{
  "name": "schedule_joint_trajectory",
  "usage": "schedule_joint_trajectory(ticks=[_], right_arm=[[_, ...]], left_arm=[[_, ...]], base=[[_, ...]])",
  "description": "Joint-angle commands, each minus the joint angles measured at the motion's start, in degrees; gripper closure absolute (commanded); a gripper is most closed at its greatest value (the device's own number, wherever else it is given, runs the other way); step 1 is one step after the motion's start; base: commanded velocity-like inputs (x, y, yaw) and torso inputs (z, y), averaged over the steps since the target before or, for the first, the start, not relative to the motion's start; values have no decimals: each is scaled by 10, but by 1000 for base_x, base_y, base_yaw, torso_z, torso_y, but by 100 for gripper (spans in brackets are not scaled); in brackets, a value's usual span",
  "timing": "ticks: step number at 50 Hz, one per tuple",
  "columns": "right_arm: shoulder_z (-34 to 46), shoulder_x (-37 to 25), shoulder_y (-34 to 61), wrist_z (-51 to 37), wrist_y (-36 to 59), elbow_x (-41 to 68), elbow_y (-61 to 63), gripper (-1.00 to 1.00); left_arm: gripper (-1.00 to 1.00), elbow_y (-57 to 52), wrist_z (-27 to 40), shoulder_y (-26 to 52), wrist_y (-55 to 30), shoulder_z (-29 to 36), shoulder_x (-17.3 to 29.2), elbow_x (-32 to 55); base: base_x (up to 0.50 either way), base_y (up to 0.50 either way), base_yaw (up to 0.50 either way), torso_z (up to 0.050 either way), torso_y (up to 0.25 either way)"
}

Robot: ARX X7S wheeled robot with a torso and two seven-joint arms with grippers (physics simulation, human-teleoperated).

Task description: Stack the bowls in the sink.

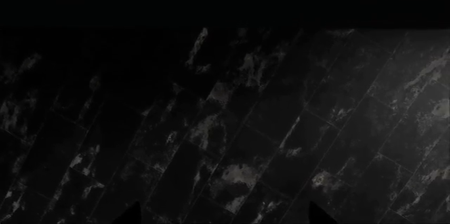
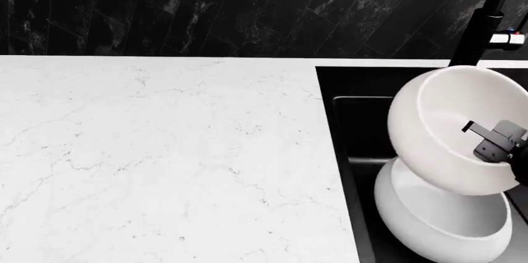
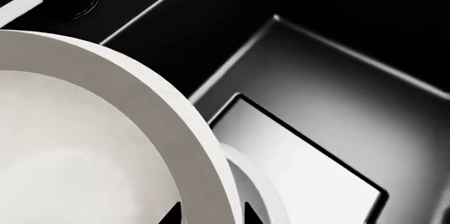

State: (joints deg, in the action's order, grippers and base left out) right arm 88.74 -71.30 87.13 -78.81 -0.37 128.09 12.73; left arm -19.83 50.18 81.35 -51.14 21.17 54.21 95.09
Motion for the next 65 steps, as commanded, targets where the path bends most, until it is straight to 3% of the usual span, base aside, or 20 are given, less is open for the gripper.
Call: schedule_joint_trajectory(ticks=[1, 31, 48, 49, 58, 65], right_arm=[[5, -2, -1, -16, 8, -6, -17, 100], [17, -39, -36, -8, -10, 10, -2, 100], [23, 3, -46, 41, 10, 16, -77, 100], [24, 6, -46, 47, 18, 17, -85, -100], [18, -3, -37, 75, 42, 23, -95, -100], [6, -33, -13, 41, 57, 20, -57, -100]], left_arm=[[-100, -2, -4, -9, 5, -1, 1, -5], [-100, -1, -2, -13, 9, 1, -2, -4], [-100, -2, -5, -30, 25, -15, 13, 2], [-100, -3, -3, -31, 25, -16, 14, 4], [-100, -5, -8, -45, 33, -18, 16, -4], [-100, -4, -4, -43, 32, -19, 17, 0]], base=[[0, 0, 0, 0, 0], [0, 0, 0, 0, 0], [0, 0, 0, 0, 0], [0, 0, 0, 0, 0], [0, 0, 0, 0, 0], [0, 0, 0, 0, 0]])
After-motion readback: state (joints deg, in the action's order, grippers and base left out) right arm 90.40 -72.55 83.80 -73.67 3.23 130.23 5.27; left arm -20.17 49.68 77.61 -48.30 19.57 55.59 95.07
